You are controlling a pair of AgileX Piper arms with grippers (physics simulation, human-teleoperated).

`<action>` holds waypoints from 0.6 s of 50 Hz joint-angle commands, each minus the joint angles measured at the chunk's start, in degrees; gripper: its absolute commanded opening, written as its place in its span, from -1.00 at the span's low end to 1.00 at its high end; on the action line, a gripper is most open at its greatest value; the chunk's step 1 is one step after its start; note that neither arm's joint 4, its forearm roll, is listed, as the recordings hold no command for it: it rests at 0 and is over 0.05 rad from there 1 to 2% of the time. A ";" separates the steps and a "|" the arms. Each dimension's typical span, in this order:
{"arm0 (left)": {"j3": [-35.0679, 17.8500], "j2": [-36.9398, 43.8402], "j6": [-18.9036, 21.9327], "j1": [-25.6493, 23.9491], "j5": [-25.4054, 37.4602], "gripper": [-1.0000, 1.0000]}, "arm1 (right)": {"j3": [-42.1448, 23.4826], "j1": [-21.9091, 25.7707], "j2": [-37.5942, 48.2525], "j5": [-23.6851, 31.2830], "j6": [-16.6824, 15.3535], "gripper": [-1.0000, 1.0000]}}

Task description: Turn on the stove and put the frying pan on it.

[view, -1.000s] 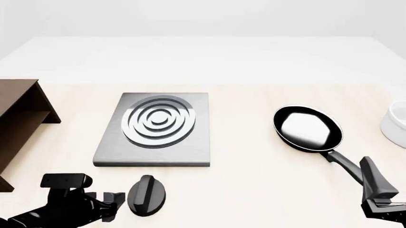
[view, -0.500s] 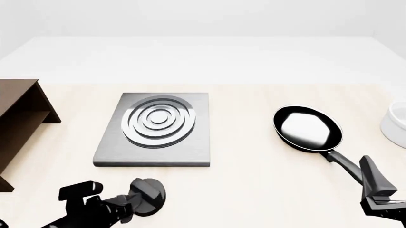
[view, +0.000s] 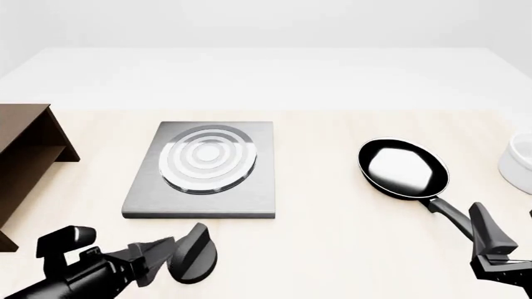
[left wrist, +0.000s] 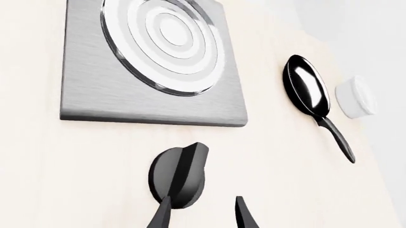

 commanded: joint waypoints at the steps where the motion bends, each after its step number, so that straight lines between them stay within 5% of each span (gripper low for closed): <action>1: -17.91 -37.86 12.67 9.69 43.11 1.00 | 0.00 0.11 -0.50 0.59 -0.04 1.00; 7: -26.09 -45.49 25.25 23.41 45.24 1.00 | 0.00 0.16 -1.38 1.41 0.04 1.00; 10: -27.88 -46.83 34.83 30.77 36.63 1.00 | -0.01 0.50 -1.89 1.97 0.30 1.00; 11: -25.98 -46.83 34.85 34.29 35.08 1.00 | -0.01 0.54 -2.03 2.12 0.44 1.00; 15: -17.02 -46.83 33.02 35.74 23.09 1.00 | 0.01 0.56 -3.28 2.76 1.54 1.00; 16: -12.64 -46.83 39.00 37.66 19.19 1.00 | -0.24 0.34 -5.45 4.68 2.89 1.00; 17: -10.88 -46.83 39.73 36.93 17.25 1.00 | -0.92 0.74 -5.55 5.53 3.71 1.00; 19: -3.46 -46.83 38.86 36.05 12.64 1.00 | -7.80 3.14 -9.38 15.06 4.54 1.00; 22: -1.09 -46.83 39.68 36.91 11.83 1.00 | -15.77 4.70 -9.43 20.09 0.49 1.00; 30: -0.15 -46.82 37.76 37.24 11.63 1.00 | -35.54 7.54 4.45 28.56 -1.17 1.00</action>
